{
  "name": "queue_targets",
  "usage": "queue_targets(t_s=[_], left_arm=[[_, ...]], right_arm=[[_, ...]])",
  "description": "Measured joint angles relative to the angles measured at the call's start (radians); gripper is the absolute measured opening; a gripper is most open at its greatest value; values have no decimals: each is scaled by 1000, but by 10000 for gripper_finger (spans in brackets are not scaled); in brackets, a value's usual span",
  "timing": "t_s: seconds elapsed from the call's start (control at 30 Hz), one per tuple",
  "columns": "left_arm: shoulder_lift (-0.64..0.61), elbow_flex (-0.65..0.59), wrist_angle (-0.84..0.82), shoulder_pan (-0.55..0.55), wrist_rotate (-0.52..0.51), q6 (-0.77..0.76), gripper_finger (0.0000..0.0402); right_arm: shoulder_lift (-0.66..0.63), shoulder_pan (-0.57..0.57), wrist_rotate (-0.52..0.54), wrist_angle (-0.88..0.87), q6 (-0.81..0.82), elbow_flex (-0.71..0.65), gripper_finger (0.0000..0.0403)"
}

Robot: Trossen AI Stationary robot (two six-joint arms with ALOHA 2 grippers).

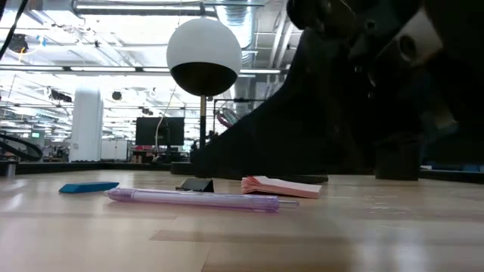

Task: Pick and place office supplies into organizer
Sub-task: Put the violet pen into the desk organizer

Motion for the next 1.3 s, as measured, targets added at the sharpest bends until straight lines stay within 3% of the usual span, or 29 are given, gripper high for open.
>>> queue_targets(t_s=[0.2,0.37,0.47,0.63,0.73,1.3], left_arm=[[0,0,0,0,21,1,134],[0,0,0,0,22,1,134],[0,0,0,0,22,2,134],[0,0,0,0,23,21,134],[0,0,0,0,23,21,134],[0,0,0,0,7,20,134]], right_arm=[[-48,0,41,-43,-114,2,98],[-75,-8,51,-96,-35,-57,98],[-73,-14,53,42,0,-141,98],[-70,-28,32,443,-47,-281,98],[-69,-37,7,544,-54,-328,98],[-69,-22,1,284,0,-238,98]])
